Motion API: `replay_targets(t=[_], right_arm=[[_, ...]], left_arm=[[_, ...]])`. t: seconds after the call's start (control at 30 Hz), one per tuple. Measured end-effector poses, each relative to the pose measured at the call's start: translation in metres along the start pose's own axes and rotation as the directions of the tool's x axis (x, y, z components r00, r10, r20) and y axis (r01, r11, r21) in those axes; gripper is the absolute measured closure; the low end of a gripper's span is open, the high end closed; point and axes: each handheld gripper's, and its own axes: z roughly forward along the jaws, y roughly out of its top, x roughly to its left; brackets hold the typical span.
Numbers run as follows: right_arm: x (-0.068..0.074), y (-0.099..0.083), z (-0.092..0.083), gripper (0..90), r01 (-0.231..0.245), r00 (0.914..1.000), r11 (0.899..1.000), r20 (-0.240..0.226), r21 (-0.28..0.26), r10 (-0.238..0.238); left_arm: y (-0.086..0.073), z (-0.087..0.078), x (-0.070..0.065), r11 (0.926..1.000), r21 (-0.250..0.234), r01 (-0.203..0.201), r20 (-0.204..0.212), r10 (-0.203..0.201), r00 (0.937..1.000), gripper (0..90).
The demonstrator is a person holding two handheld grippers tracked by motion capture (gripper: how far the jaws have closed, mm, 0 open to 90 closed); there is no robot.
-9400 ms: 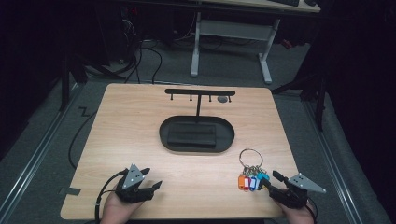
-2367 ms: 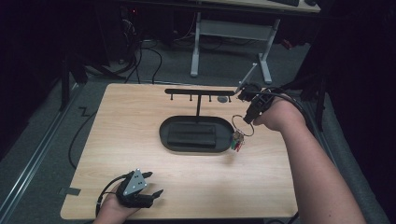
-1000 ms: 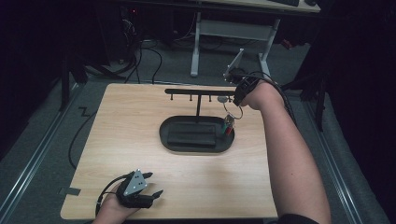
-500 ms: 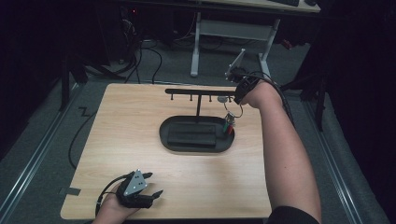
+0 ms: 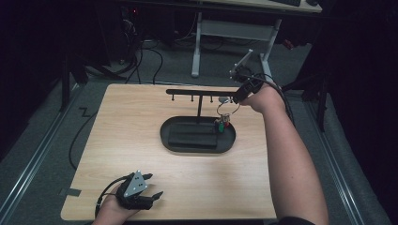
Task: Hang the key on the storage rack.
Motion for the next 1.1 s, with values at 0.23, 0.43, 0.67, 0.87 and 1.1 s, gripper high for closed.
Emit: replay_targets(t=[0.23,0.43,0.67,0.87,1.1], right_arm=[[0.014,-0.042,-0.001,34.6,-0.032,0.9971,0.995,-0.072,-0.094,0.025],[0.027,-0.076,0.008,30.9,-0.061,0.9956,0.986,-0.079,-0.156,0.049],[0.042,-0.137,0.033,23.7,-0.091,0.9954,0.959,-0.055,-0.269,0.079],[0.059,-0.182,0.051,19.6,-0.072,0.9964,0.934,0.017,-0.351,0.084],[0.084,-0.230,0.073,15.4,-0.124,0.9914,0.883,-0.020,-0.453,0.129]], left_arm=[[0.001,0.001,-0.002,1.0000,-0.004,-0.001,-0.002,0.001,1.0000,27.7],[0.002,0.003,-0.005,0.9999,-0.002,-0.013,0.007,0.013,0.9999,27.6],[0.002,0.005,-0.004,1.0000,-0.002,0.003,-0.002,-0.003,1.0000,27.1],[0.001,0.007,-0.003,0.9999,0.012,0.006,-0.007,-0.006,1.0000,26.9],[0.000,0.011,-0.005,0.9997,0.026,0.004,-0.013,-0.003,0.9999,26.6]])
